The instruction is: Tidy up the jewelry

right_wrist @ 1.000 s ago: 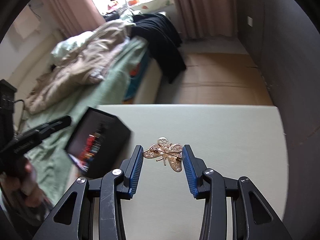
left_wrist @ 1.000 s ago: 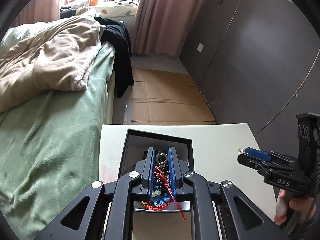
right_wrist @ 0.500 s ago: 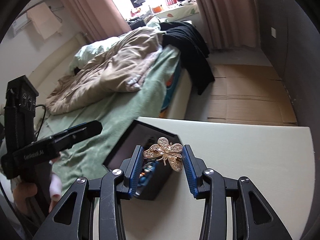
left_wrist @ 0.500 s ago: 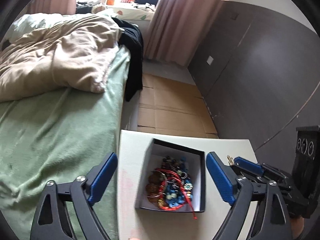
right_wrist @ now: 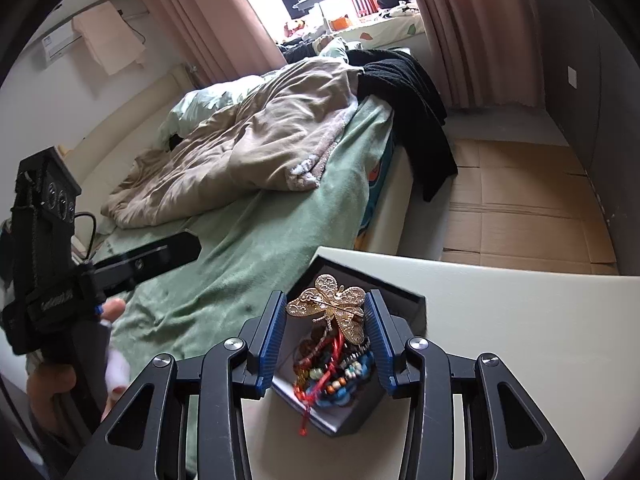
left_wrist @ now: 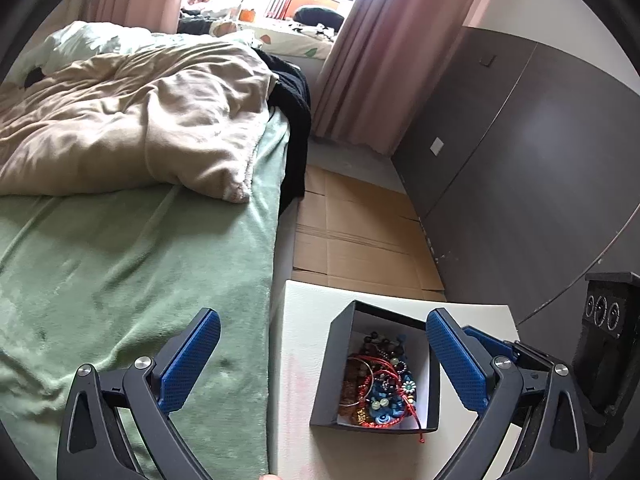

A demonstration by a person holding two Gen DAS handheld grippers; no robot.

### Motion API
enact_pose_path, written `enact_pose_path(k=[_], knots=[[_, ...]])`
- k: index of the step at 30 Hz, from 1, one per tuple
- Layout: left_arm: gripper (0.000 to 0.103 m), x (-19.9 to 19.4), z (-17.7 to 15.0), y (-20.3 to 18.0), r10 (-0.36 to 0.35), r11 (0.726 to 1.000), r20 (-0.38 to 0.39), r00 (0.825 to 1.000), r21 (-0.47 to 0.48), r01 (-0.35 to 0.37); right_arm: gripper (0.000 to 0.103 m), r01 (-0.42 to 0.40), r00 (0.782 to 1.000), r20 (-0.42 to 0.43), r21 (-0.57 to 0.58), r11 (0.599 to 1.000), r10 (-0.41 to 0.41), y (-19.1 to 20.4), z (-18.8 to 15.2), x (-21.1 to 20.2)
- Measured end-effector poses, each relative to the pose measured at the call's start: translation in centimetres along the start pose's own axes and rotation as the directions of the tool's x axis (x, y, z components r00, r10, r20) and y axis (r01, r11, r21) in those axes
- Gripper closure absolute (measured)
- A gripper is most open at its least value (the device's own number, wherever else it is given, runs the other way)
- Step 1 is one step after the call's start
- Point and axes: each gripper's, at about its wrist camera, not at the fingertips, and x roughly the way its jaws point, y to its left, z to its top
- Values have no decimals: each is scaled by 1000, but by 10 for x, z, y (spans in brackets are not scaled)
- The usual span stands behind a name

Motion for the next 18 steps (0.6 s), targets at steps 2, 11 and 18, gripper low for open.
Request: enact_pose_path(k=[2,11,18], knots=[[1,-1,-1,0,-1,1000,2,1000,1,1,49,-4,1000,-16,12,1000,4,-1,2,7],[1,-6,-9,-10,4,999,-1,1000,32,-4,5,51,998,-40,95,994,-47,-31,-10,-21],[1,-21,-28,-37,-18,994,29,999,112,14,0,149,989,-4,105,983,-150,-46,-28,-70]])
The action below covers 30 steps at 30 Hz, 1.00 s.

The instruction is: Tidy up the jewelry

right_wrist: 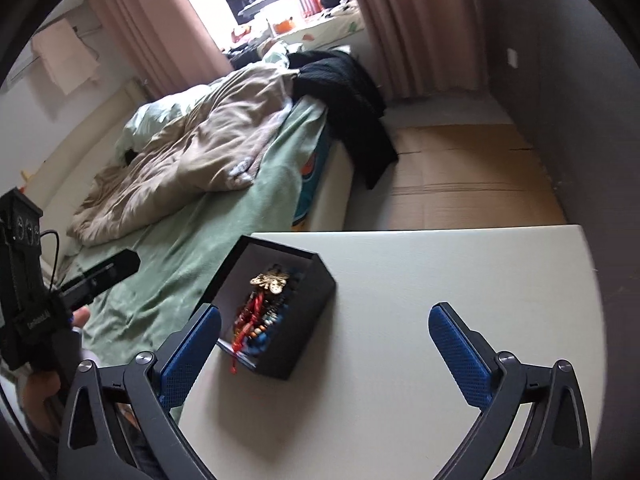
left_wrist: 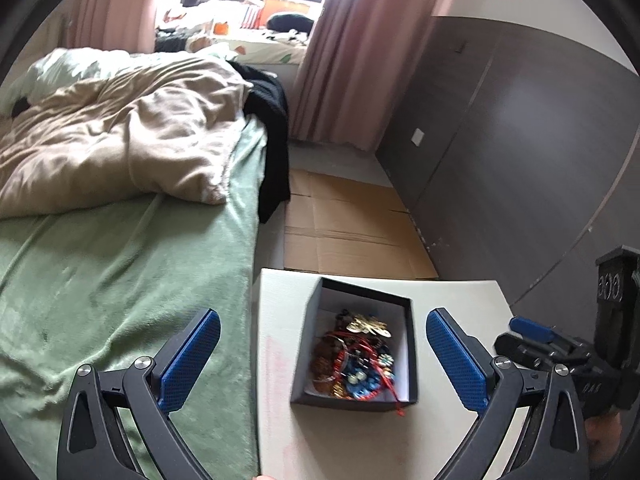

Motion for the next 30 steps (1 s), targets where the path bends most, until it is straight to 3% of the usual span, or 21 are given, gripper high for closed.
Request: enact_pose_path(k=[8,14,21,30], knots=[[0,-38,-13,-35,-5,997,70,998,71,0,0,99,990,99,-20,995,-97,1,-16,-66],[0,-72,-14,-55,9,995,136,991,100,-23,0,112,983,150,-4,994,-110,6,-27,-109],[0,-96,-24,-76,26,984,145,989,169,-51,0,176,968,181,14,984,-176,6,-48,-146],[0,-127,-54,-82,43,980,213,976,182,-83,0,223,951,212,40,974,-226,8,-85,-173]])
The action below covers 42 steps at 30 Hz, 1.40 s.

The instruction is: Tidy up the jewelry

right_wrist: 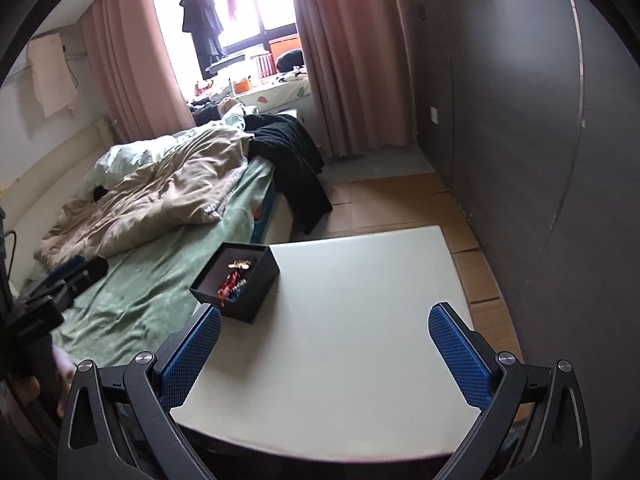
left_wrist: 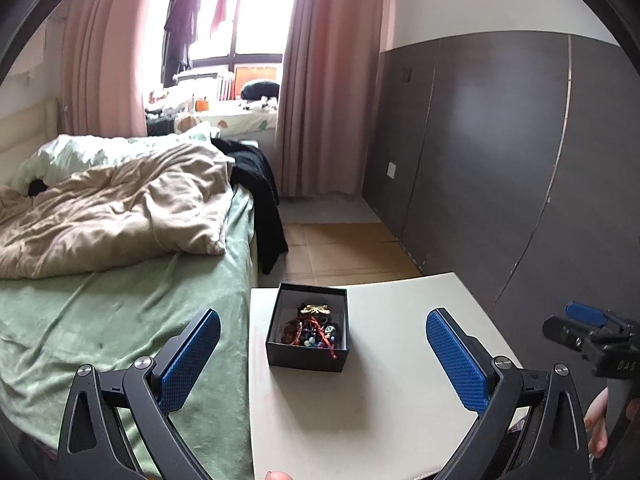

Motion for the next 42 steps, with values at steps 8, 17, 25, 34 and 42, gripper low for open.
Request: enact_pose_path(k=[8,17,25,34,42], knots=[[0,-19,7,-5,4,1000,80,997,10,-5,0,-16,999,31,10,1000,16,-1,-7,-18],[1,-23,0,-7,15,1000,94,995,15,-17,0,12,999,44,7,1000,-12,-1,-10,-17],[0,-25,-1,-6,5,1000,111,994,3,-5,0,5,999,50,-12,1000,-4,5,-10,-18],[0,-30,-2,-2,-12,1000,126,992,4,12,0,-28,998,52,-5,1000,28,4,-11,-18],[0,-28,-2,2,-15,1000,122,992,1,14,0,-18,999,47,-9,1000,18,7,-11,-16]])
